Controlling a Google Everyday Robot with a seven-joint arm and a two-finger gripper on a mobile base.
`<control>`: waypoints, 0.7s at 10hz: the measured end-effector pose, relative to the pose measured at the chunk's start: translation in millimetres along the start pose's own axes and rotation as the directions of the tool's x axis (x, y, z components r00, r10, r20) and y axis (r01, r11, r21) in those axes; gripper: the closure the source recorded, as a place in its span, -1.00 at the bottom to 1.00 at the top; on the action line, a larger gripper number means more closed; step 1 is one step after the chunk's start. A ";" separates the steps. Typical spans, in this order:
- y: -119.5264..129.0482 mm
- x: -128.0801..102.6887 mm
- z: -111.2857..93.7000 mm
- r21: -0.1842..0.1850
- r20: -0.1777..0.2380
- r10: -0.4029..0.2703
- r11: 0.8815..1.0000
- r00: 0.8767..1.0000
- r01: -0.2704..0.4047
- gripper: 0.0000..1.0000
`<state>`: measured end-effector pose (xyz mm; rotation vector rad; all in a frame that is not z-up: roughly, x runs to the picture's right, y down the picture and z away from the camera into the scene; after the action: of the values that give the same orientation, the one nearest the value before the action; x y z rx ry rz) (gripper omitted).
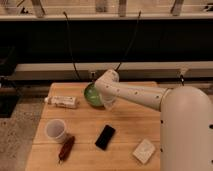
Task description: Push the ceramic bowl across the table
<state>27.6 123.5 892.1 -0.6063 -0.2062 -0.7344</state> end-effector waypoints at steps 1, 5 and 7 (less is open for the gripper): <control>-3.7 3.3 -1.9 0.014 -0.001 -0.006 1.000 1.000 0.006 1.00; -15.6 16.4 -2.5 0.045 -0.013 -0.013 0.999 1.000 0.014 1.00; -22.8 23.0 -1.0 0.056 -0.015 -0.017 0.998 1.000 0.018 1.00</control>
<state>28.9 96.7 910.2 -0.5462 -0.2182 -0.7473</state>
